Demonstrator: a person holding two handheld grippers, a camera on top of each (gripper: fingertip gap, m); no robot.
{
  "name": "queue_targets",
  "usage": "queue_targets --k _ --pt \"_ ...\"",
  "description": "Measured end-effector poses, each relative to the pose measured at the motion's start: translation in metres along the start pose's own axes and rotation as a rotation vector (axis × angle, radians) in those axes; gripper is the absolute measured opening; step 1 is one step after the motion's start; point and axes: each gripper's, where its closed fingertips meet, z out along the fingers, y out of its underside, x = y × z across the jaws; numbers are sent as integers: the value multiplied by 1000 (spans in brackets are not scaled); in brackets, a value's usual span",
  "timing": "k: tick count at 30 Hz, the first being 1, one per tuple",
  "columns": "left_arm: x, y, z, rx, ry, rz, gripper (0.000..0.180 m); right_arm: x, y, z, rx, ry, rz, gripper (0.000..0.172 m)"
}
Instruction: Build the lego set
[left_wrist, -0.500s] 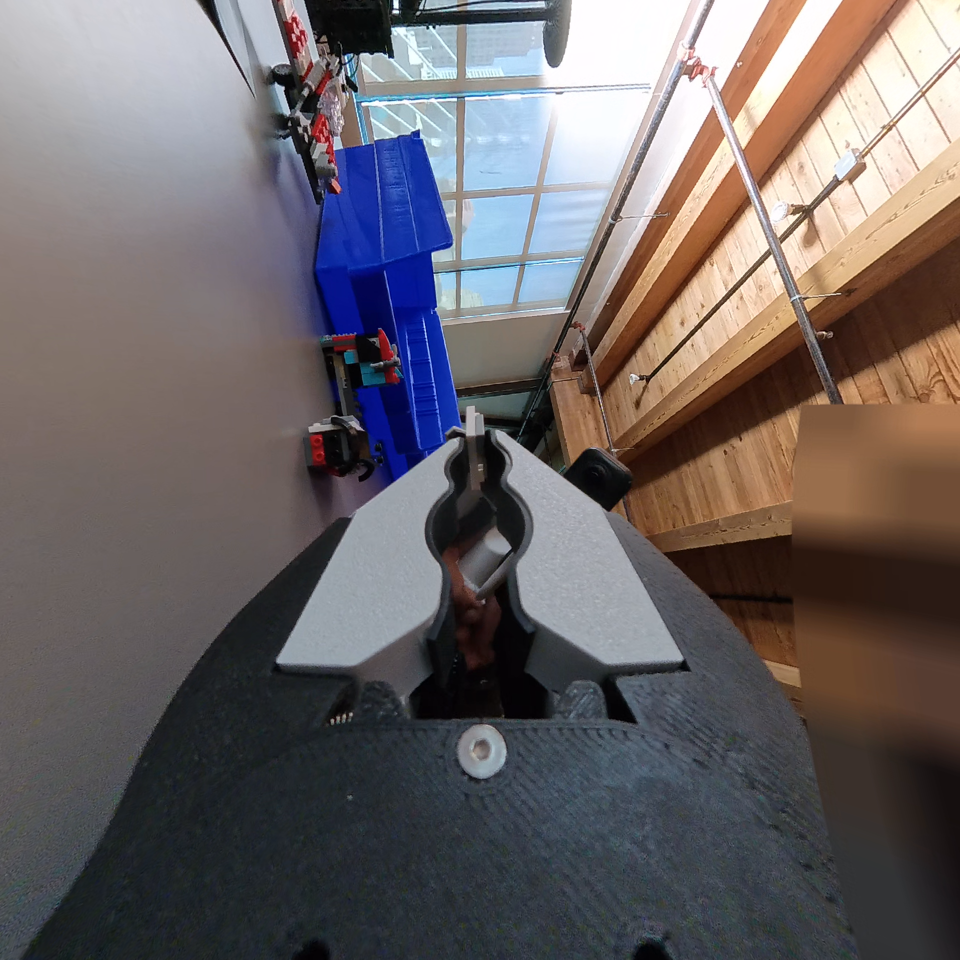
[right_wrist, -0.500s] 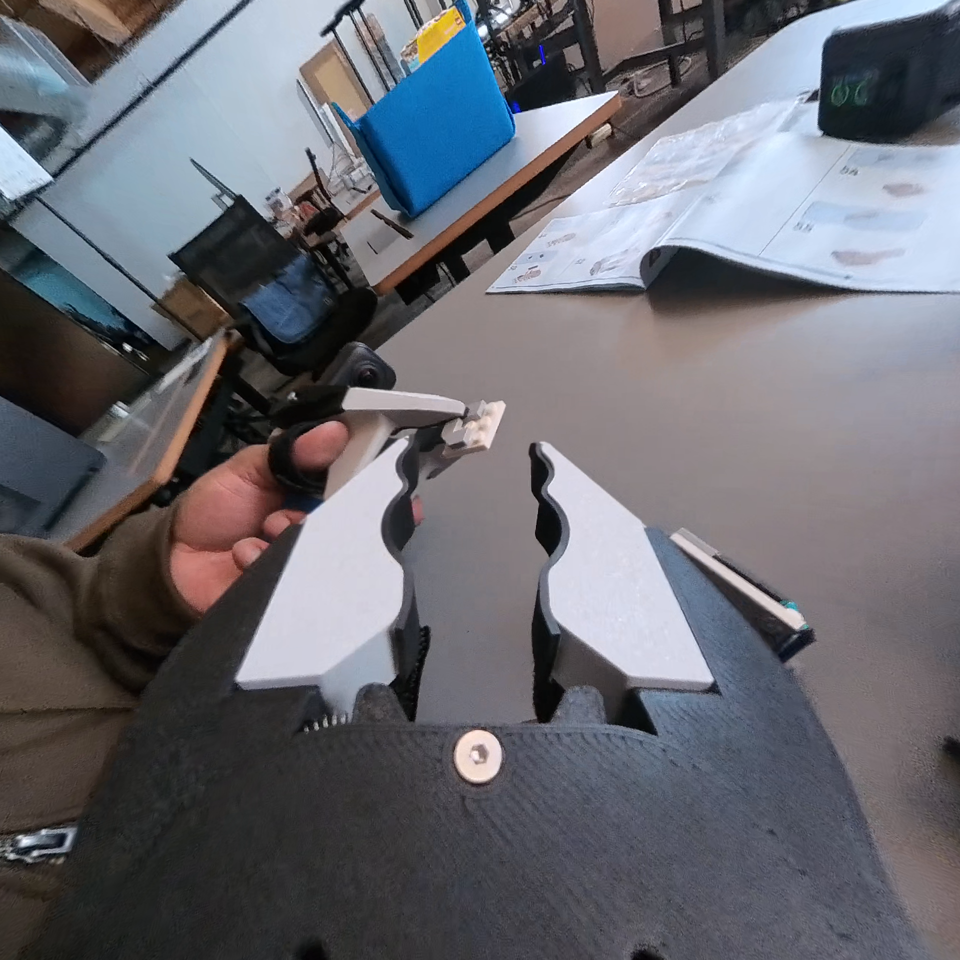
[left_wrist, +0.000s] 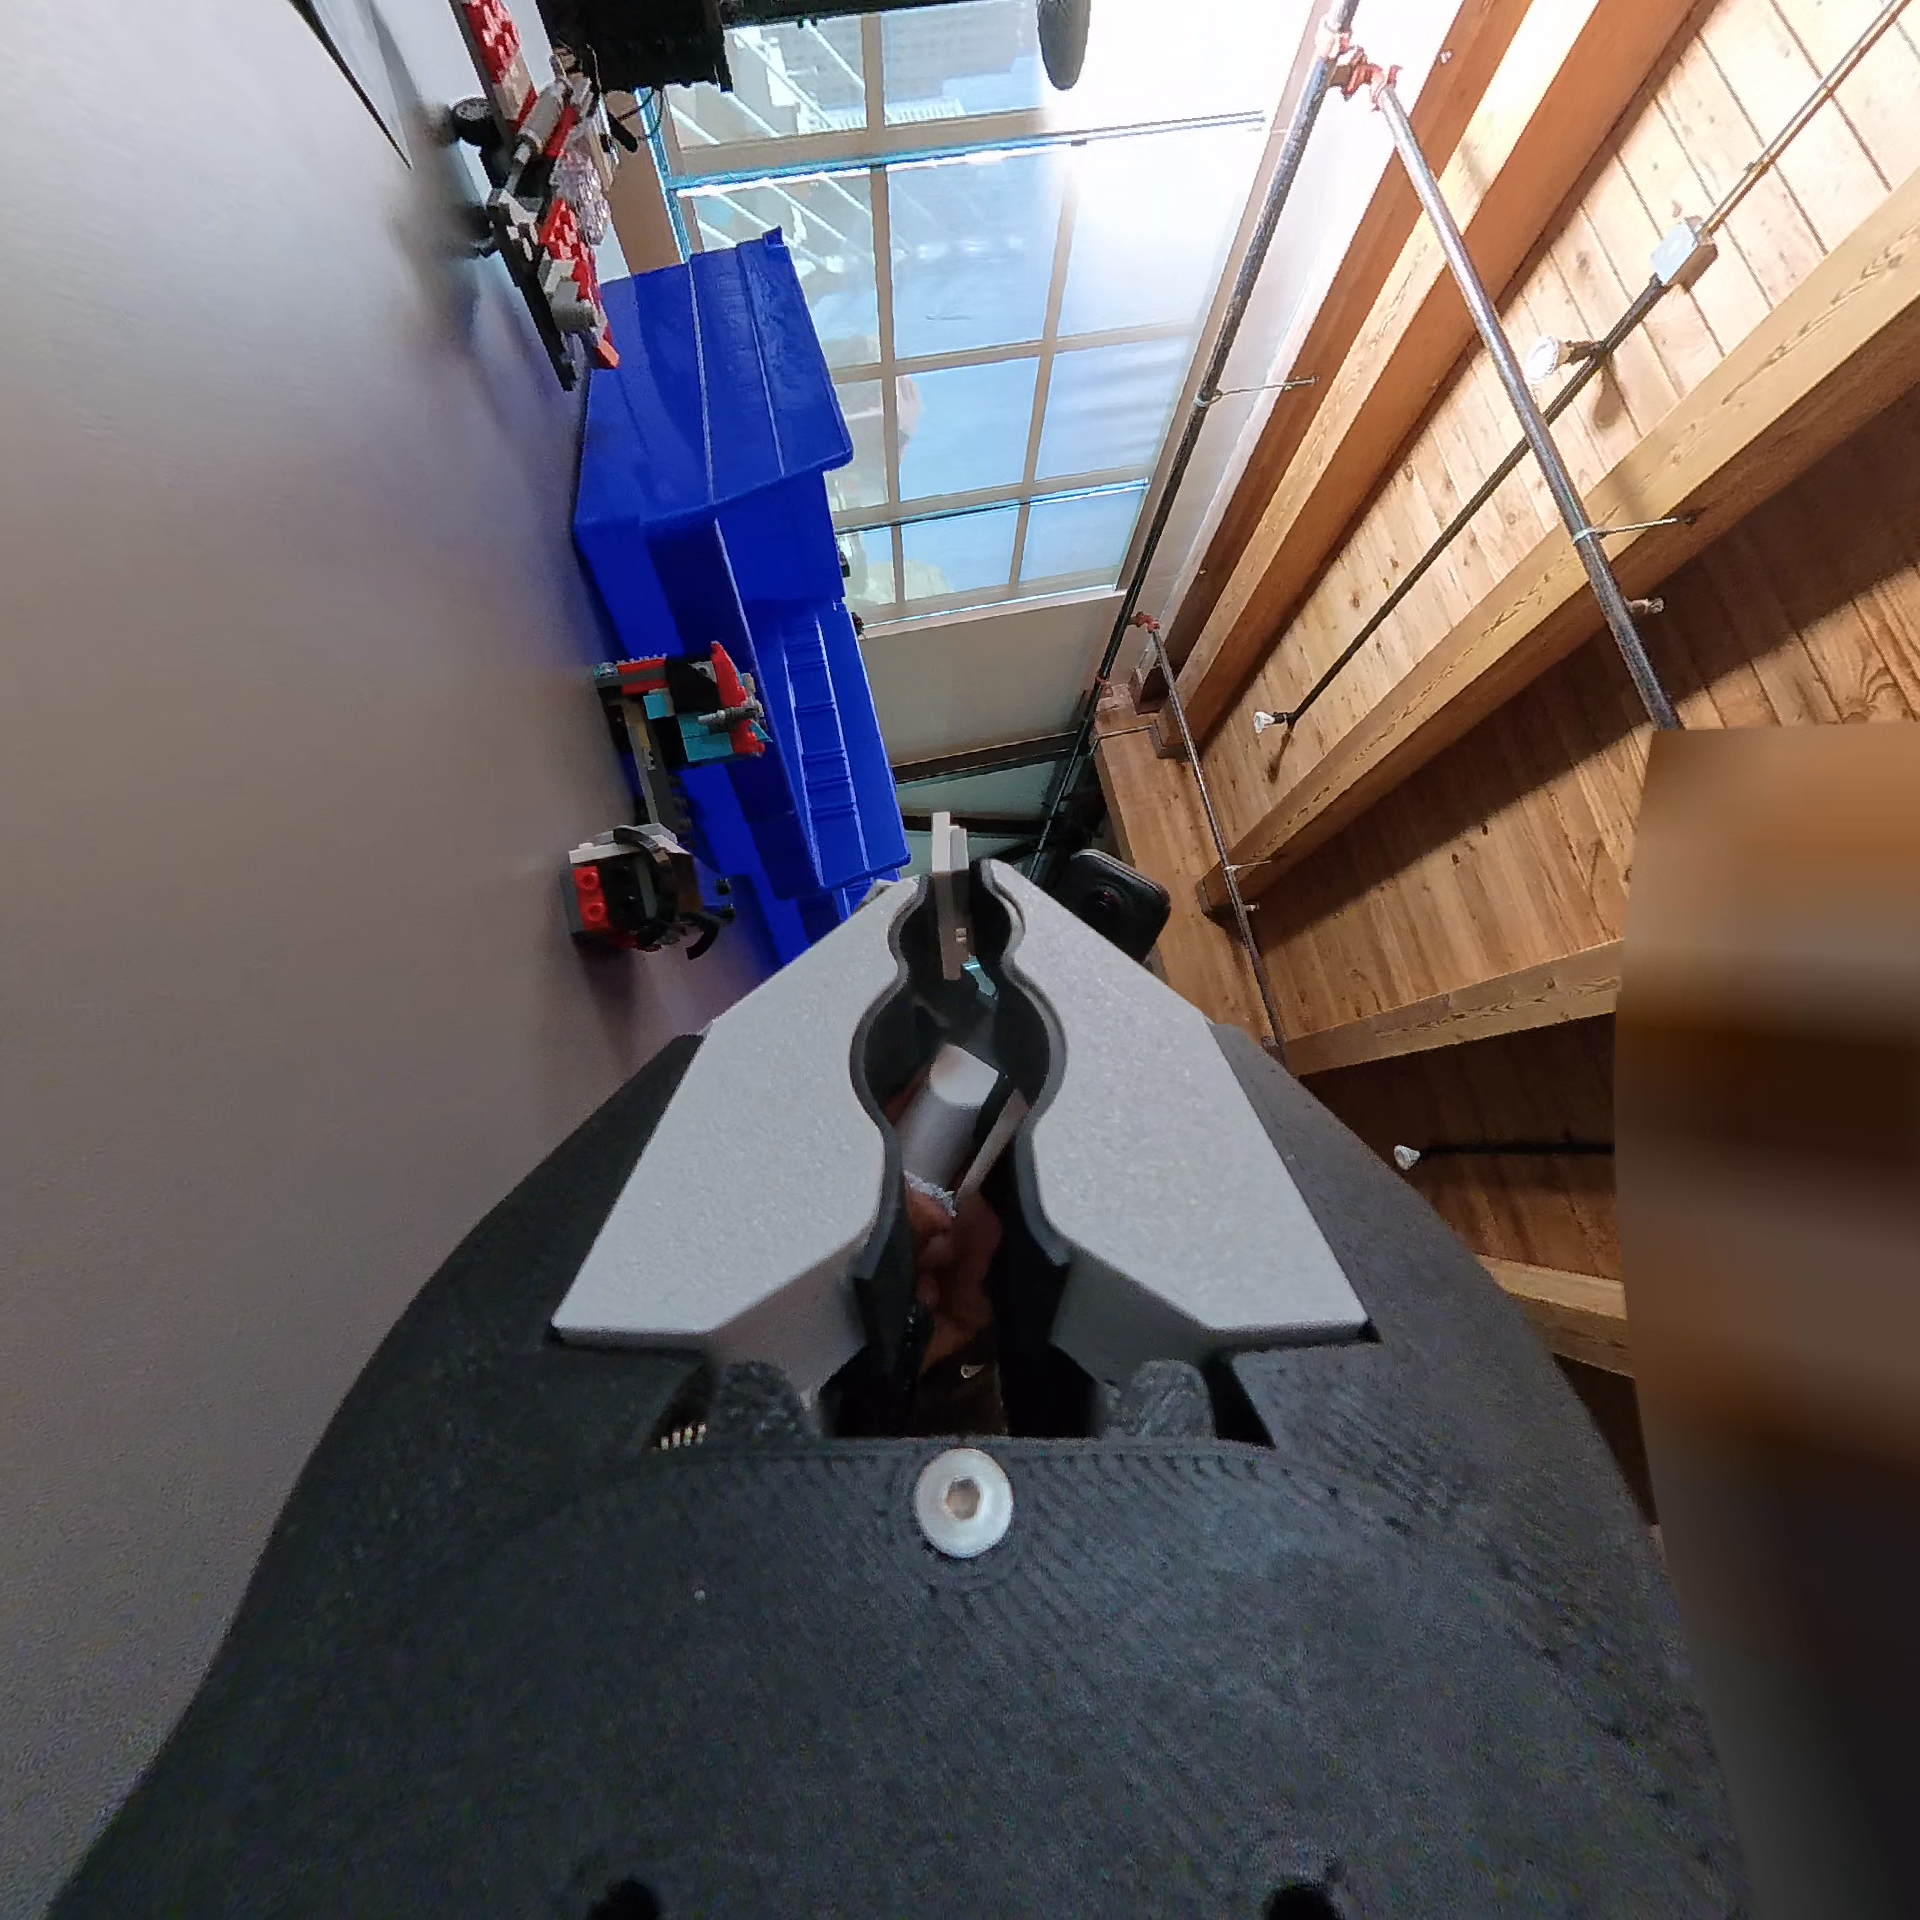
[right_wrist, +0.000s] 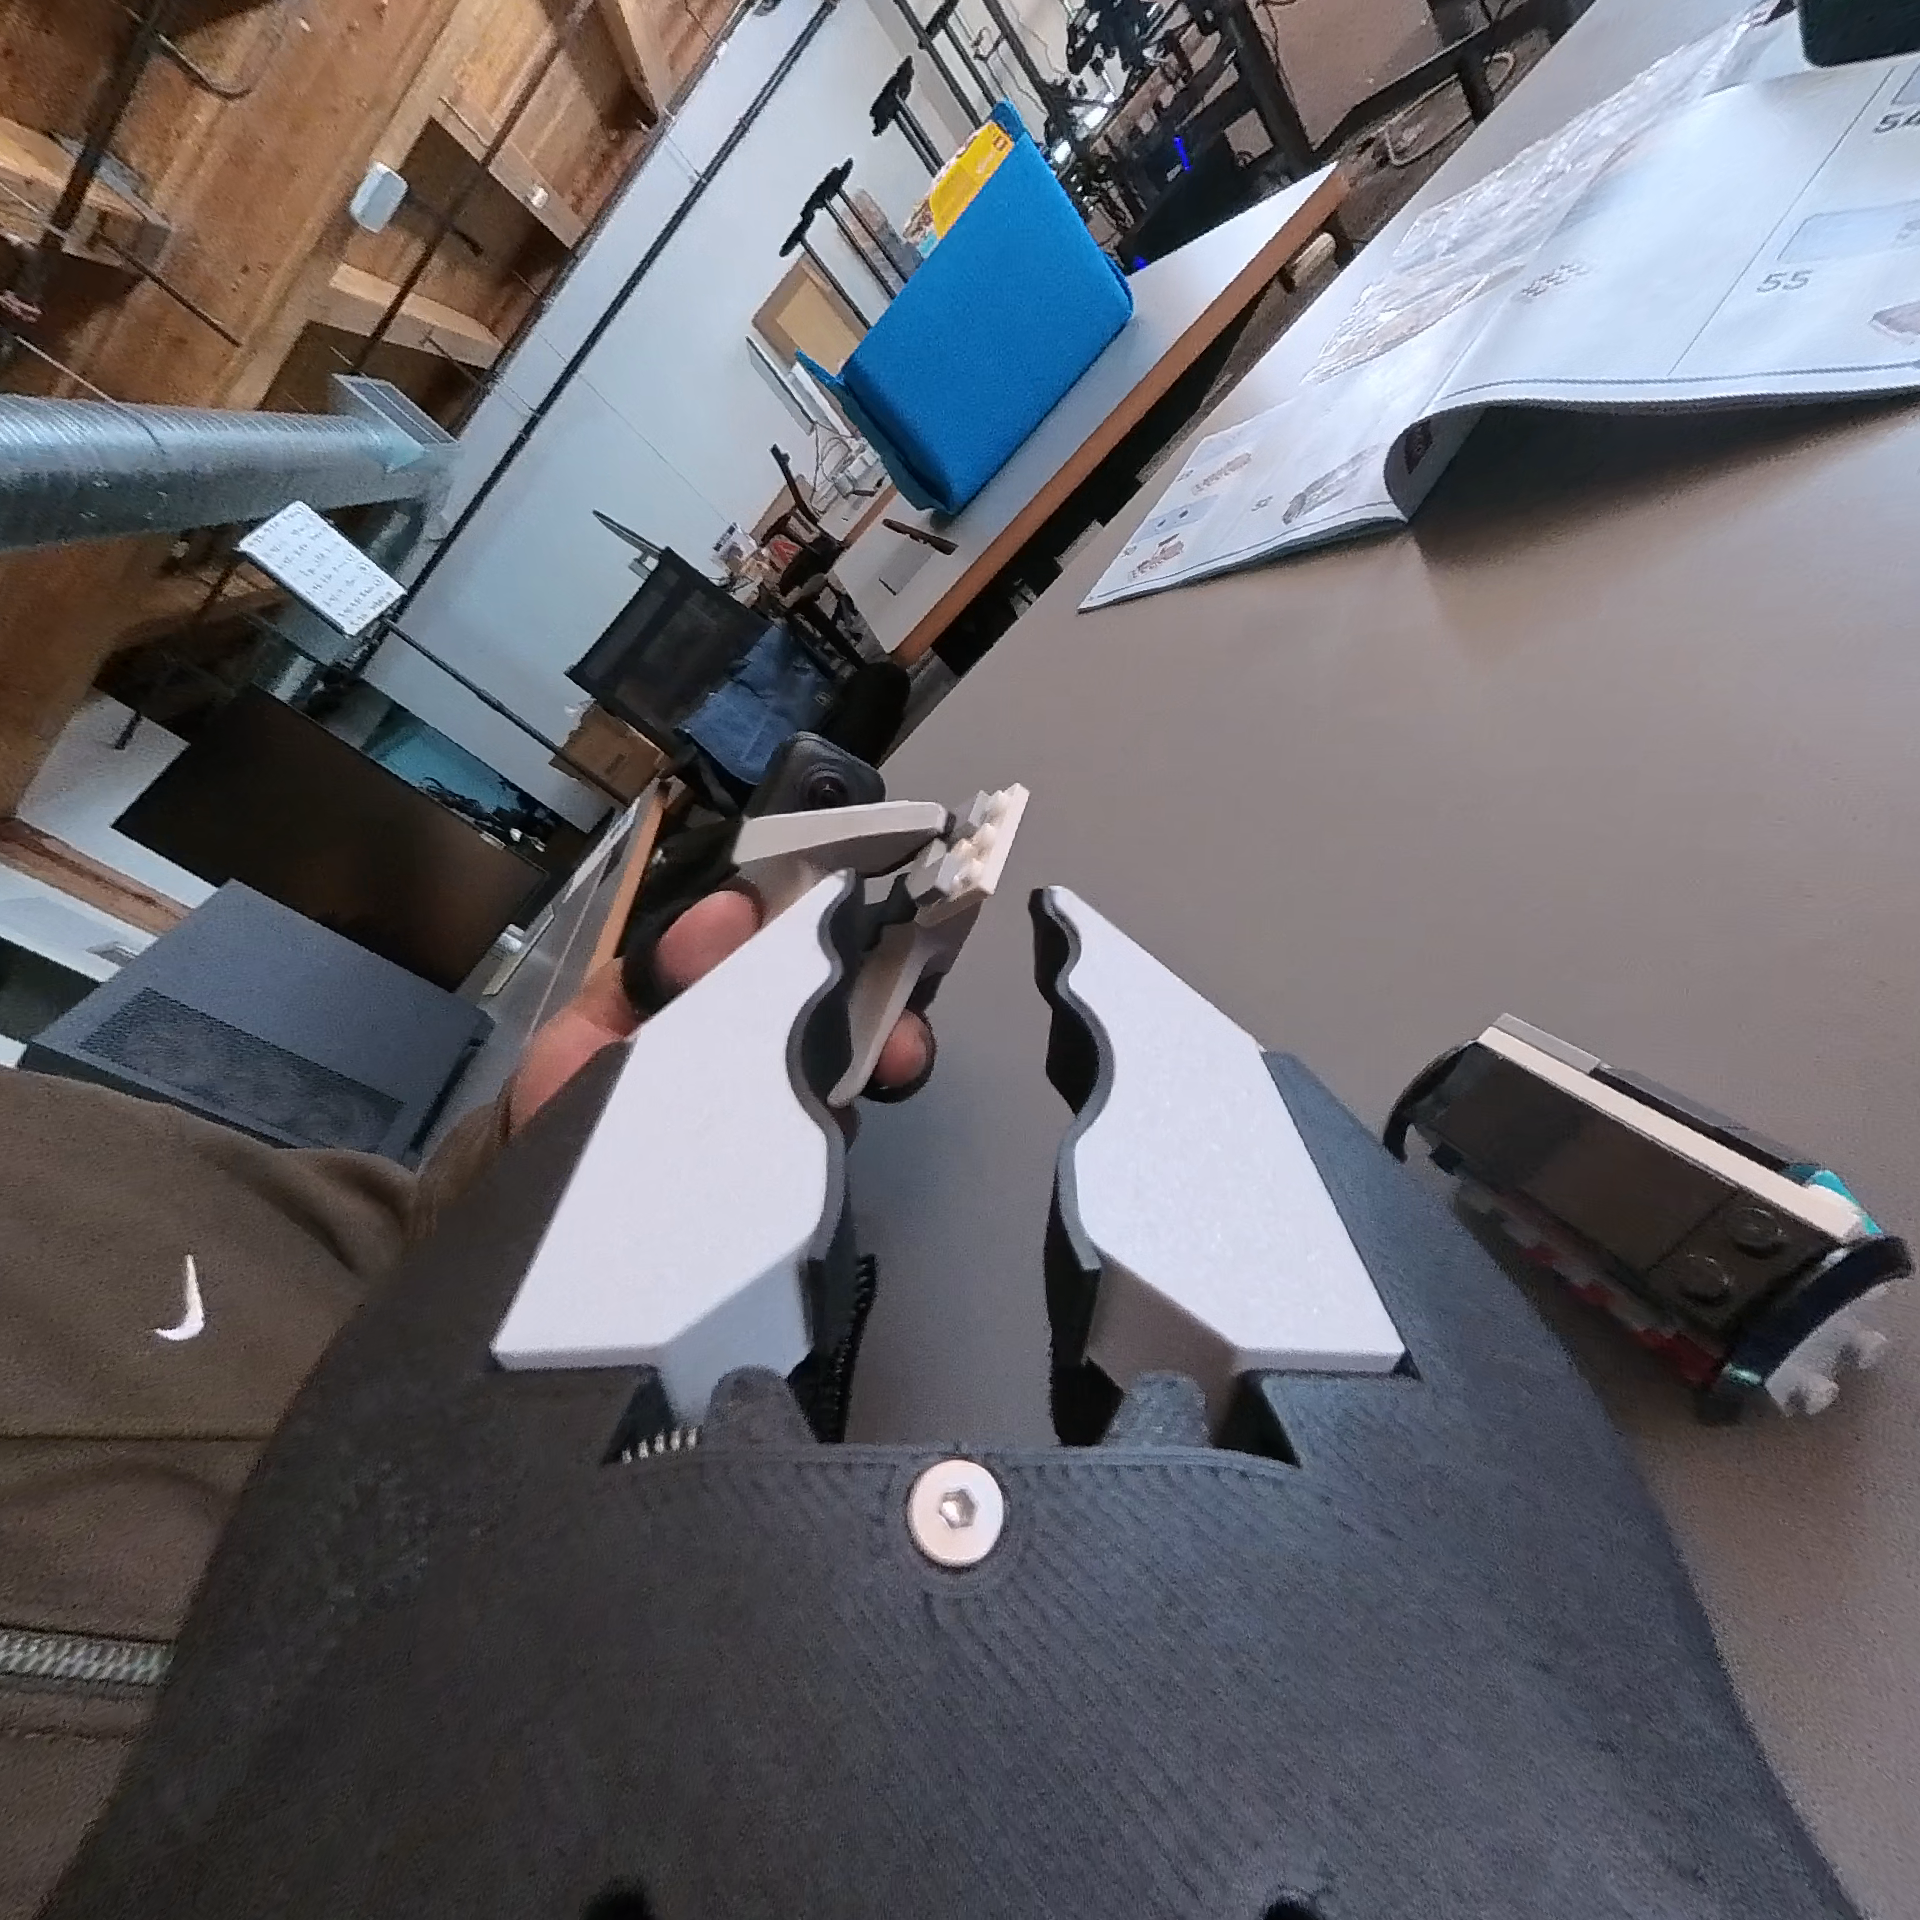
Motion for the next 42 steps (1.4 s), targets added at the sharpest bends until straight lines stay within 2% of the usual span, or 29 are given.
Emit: queue_targets --k 11,24,30,42 --pt "2 5 2 -11 9 13 7 -2 1 0 15 -49 64 14" --pt "8 6 6 -23 77 78 8 -5 -5 -4 53 -96 89 9" --pt "11 6 8 26 146 47 7 -6 -8 -5 76 -113 140 9" --pt "14 5 8 126 177 75 7 -9 -10 -5 103 -126 190 8"
